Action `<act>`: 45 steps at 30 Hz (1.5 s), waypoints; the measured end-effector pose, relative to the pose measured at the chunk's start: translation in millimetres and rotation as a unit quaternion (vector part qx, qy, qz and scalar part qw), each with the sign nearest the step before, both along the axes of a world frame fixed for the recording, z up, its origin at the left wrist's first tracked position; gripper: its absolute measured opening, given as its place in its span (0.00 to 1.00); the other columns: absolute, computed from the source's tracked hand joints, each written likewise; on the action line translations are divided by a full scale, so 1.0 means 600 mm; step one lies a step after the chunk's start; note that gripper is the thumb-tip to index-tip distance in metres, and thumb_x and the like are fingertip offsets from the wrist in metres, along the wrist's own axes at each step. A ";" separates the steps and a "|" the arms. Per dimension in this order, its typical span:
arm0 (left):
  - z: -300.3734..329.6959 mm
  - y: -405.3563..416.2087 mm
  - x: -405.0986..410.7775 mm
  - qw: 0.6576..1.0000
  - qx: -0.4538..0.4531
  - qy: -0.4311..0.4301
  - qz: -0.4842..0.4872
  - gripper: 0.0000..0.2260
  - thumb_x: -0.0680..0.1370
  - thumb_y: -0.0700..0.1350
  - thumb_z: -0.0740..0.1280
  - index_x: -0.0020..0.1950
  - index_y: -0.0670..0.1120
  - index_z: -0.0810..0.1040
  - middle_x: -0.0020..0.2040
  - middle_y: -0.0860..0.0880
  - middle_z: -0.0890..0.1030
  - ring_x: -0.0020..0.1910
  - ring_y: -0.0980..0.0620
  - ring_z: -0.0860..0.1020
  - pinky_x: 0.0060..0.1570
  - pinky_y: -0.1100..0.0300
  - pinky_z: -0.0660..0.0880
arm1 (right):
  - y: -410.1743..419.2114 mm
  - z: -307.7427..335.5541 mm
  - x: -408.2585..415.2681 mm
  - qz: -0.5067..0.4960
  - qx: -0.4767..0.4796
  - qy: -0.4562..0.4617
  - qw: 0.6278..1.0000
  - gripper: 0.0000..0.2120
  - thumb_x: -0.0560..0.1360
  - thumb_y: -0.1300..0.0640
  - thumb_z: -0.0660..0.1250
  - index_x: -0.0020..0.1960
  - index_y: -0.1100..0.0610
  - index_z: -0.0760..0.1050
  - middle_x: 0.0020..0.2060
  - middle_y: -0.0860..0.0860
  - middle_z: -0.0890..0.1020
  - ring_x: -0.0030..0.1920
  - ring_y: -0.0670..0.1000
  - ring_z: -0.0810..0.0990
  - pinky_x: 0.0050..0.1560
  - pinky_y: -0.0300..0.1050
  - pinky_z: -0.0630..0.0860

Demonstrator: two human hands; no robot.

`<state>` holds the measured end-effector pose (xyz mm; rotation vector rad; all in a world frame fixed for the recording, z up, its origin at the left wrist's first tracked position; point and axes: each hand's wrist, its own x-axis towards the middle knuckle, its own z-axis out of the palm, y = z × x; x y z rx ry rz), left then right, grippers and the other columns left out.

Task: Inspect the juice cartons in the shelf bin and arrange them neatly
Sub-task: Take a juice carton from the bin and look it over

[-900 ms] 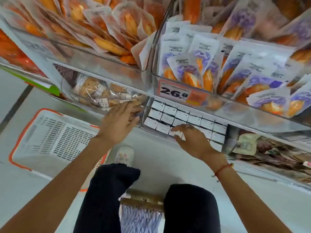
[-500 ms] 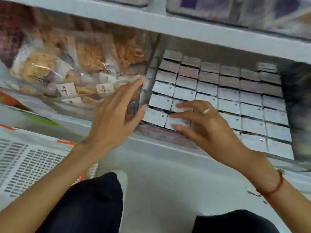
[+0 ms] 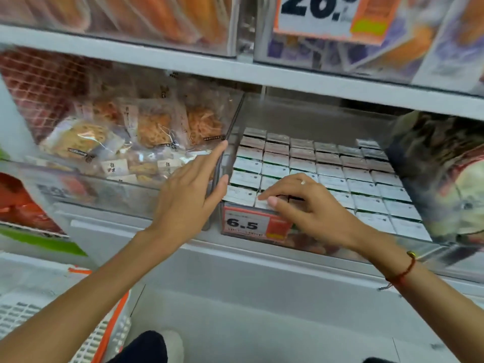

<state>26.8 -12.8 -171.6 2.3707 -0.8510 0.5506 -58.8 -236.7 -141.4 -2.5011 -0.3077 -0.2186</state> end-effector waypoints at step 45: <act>0.097 -0.011 -0.057 0.928 -0.184 0.280 -0.162 0.24 0.73 0.58 0.67 0.69 0.58 0.71 0.60 0.60 0.81 0.58 0.63 0.78 0.59 0.57 0.77 | 0.040 0.099 0.025 -0.010 0.259 -0.099 0.961 0.06 0.72 0.53 0.74 0.49 0.48 0.81 0.43 0.43 0.85 0.45 0.45 0.83 0.44 0.39 0.81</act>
